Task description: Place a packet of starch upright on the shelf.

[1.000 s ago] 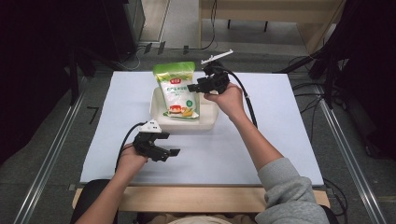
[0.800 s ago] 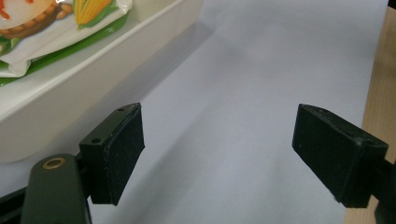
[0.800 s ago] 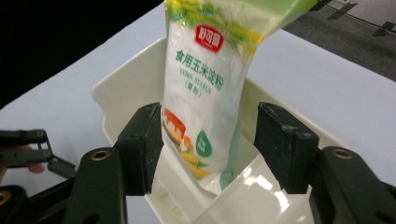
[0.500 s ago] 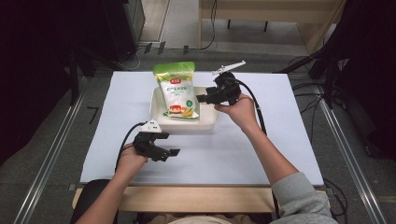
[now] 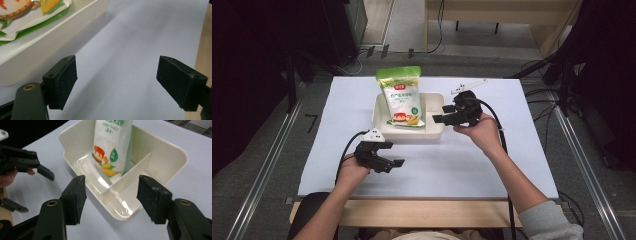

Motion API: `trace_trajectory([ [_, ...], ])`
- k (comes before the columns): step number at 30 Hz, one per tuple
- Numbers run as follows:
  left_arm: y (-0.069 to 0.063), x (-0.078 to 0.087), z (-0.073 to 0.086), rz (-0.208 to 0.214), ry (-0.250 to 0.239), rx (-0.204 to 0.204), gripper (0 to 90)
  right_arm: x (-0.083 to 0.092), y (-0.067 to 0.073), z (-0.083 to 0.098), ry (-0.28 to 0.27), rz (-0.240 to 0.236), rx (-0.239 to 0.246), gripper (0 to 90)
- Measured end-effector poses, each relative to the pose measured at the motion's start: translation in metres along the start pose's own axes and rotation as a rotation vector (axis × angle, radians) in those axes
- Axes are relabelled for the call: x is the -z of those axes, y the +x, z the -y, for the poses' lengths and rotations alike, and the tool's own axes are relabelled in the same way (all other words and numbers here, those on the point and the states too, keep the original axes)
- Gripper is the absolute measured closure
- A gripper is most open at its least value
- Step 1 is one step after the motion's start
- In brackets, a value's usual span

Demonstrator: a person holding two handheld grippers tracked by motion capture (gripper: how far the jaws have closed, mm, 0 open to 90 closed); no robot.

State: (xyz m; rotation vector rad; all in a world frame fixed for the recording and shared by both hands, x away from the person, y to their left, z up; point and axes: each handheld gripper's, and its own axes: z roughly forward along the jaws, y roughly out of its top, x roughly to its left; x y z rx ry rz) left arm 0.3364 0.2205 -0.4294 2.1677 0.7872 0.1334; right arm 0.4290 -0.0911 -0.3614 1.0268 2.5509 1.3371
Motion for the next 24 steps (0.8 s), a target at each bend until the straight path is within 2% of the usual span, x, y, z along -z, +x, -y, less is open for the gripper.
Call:
trace_trajectory([
  [12,-0.001,0.0,0.0,-0.001,0.005,-0.003,17.4,0.021,0.003,0.038,0.009,0.009,-0.014,40.8],
  [20,-0.001,0.0,0.0,0.002,0.007,-0.005,17.4,0.025,0.007,0.063,0.015,0.014,-0.007,40.7],
  [24,-0.002,0.001,0.0,0.005,0.003,-0.006,17.4,0.025,0.006,0.077,-0.01,0.011,-0.013,41.5],
])
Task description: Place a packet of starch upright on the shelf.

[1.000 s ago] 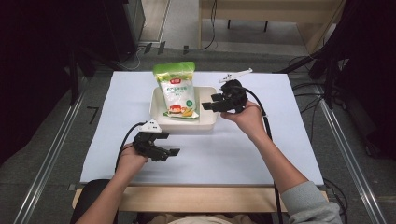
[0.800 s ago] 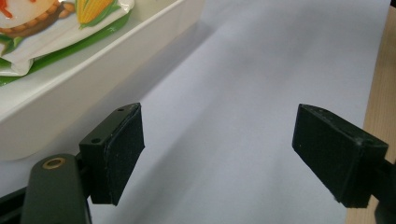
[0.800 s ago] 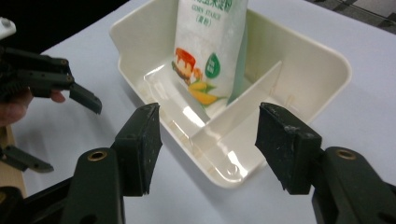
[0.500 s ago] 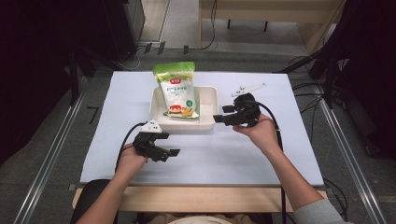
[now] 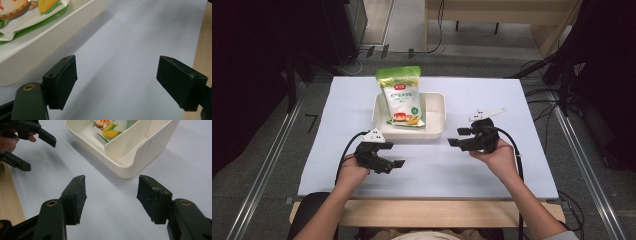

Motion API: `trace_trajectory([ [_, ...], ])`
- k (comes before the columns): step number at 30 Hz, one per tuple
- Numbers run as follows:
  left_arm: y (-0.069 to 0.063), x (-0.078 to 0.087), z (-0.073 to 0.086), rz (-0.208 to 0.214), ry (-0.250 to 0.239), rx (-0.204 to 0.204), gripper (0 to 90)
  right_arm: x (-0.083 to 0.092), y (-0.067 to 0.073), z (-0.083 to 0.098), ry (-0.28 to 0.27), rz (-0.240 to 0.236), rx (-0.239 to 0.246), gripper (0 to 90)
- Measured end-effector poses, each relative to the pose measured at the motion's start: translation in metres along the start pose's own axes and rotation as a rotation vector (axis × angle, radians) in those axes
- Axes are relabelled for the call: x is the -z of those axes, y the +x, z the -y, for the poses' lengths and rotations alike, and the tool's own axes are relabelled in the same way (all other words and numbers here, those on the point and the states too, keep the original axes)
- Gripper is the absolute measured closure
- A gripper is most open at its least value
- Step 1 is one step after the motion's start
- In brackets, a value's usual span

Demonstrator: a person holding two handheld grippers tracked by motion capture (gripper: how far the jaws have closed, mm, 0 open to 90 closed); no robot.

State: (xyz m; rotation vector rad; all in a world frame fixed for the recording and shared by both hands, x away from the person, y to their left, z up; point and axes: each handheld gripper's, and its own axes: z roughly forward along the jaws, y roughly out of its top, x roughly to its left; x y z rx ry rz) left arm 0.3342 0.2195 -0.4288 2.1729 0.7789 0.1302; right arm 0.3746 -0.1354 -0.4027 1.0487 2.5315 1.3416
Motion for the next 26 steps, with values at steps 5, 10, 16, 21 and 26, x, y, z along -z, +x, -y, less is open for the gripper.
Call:
trace_trajectory([
  [5,0.0,0.0,0.0,0.004,-0.004,0.0,17.4,-0.003,-0.001,0.01,0.007,0.025,0.012,41.9],
  [10,0.001,0.0,0.0,0.008,-0.003,0.0,17.4,-0.009,-0.005,0.014,0.021,0.025,0.0,42.3],
  [16,0.001,-0.002,0.0,0.014,0.013,-0.003,17.4,-0.014,-0.008,0.017,0.036,0.035,-0.004,42.3],
  [21,0.001,-0.001,0.0,0.013,0.011,-0.001,17.4,-0.015,-0.01,0.017,0.039,0.032,-0.01,42.3],
  [26,0.001,-0.001,0.0,0.012,0.011,-0.002,17.4,-0.015,-0.01,0.018,0.046,0.036,-0.009,42.3],
])
